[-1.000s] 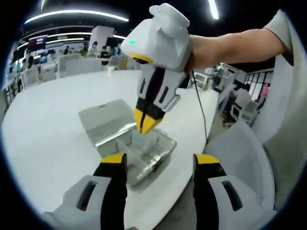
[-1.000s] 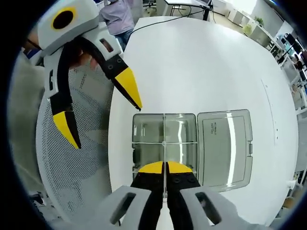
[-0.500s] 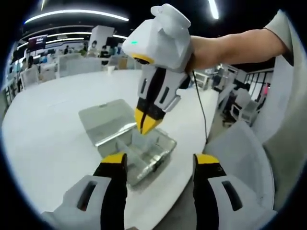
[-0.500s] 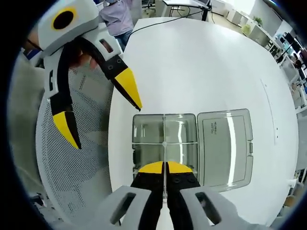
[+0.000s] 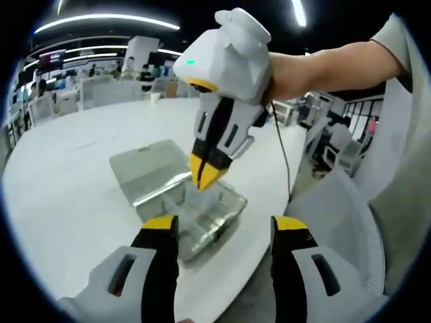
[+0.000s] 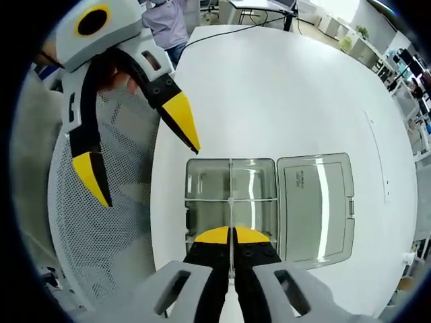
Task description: Insert the divider into the dual guide fixture by aligning both edges with the guide slots and pushing it downward to the bottom, including one-sided entry, uneven engagement, binding, and posture correction.
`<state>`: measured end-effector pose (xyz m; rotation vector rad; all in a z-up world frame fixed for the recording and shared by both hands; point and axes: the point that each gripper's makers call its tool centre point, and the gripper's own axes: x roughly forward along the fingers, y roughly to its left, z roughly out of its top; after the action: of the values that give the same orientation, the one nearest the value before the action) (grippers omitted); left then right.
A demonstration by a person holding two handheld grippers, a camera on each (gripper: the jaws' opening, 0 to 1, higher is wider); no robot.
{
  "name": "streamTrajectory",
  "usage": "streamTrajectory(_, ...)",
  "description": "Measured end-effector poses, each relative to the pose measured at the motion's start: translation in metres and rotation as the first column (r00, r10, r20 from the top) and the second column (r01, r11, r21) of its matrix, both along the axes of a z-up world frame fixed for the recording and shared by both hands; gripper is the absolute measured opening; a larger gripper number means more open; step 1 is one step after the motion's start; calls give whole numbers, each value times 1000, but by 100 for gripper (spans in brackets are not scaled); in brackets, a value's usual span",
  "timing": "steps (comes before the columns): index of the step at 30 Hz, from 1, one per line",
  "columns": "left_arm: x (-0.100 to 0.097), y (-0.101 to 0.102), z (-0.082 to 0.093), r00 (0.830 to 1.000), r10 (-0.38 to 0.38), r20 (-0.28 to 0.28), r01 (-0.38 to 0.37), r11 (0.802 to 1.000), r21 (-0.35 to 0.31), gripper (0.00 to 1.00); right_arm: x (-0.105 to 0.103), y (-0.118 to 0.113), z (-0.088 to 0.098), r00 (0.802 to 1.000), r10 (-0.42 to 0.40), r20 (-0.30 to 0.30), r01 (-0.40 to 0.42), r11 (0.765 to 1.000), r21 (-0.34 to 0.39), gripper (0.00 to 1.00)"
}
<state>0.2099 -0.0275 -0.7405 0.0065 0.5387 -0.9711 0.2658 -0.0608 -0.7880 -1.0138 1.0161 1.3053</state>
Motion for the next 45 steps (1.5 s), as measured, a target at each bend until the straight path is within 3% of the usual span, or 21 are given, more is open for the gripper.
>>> streamTrajectory(16, -2, 0, 1, 1000, 4, -2, -4, 1000, -2, 53, -1, -1, -1, 1000, 23, 3, -23, 1000, -20, 0)
streamTrajectory(28, -2, 1, 0, 1000, 5, -4, -5, 1000, -2, 53, 1, 2, 0, 994, 97, 48, -93, 992, -81, 0)
streamTrajectory(45, -1, 3, -2, 1000, 7, -5, -7, 1000, -2, 53, 3, 1, -7, 994, 106, 22, -101, 983, -153, 0)
